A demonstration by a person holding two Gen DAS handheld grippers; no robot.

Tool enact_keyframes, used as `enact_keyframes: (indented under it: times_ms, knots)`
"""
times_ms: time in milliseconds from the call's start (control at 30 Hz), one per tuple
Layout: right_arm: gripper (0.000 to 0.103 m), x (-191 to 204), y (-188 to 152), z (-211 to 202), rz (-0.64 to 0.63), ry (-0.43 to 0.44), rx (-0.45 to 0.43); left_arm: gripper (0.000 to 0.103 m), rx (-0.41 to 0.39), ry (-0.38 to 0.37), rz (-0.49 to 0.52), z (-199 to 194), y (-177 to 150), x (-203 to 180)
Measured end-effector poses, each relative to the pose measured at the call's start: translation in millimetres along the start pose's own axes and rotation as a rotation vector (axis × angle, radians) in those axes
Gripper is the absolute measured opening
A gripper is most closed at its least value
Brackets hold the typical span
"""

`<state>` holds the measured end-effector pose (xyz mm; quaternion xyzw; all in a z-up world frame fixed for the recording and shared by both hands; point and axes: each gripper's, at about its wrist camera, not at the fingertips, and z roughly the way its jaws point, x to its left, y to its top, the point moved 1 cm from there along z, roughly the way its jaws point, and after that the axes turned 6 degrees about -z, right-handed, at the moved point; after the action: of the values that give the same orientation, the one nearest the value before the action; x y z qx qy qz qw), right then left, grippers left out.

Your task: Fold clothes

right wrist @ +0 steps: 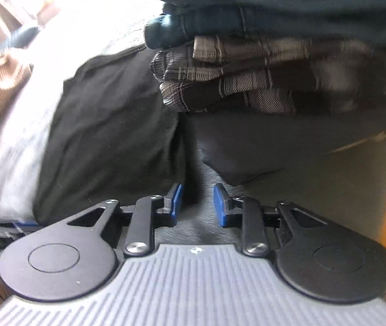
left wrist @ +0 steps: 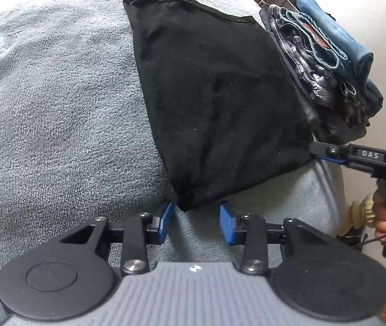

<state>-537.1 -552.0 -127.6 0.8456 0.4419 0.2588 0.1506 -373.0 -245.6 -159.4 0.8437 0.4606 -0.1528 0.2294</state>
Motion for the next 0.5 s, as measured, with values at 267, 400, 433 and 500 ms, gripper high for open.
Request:
enact_keyframes:
  times_ms: [267, 400, 433, 500]
  knots:
    - [0.0, -3.2, -13.0, 0.0, 0.035, -0.108, 0.029, 0.039, 0.003, 0.011, 0.006, -5.5, 0.1, -3.7]
    - [0.005, 1.5, -13.1, -18.0, -0.029, -0.129, 0.01, 0.04, -0.037, 0.071, 0.048, -30.8, -6.9, -16.5]
    - [0.005, 9.1, -12.6, -24.8, -0.081, -0.134, -0.005, 0.04, -0.052, 0.078, 0.053, -37.3, -8.3, -19.5]
    - [0.006, 29.4, -10.9, -35.1, -0.199, -0.124, -0.045, 0.041, -0.092, 0.072, 0.052, -52.4, -6.9, -28.8]
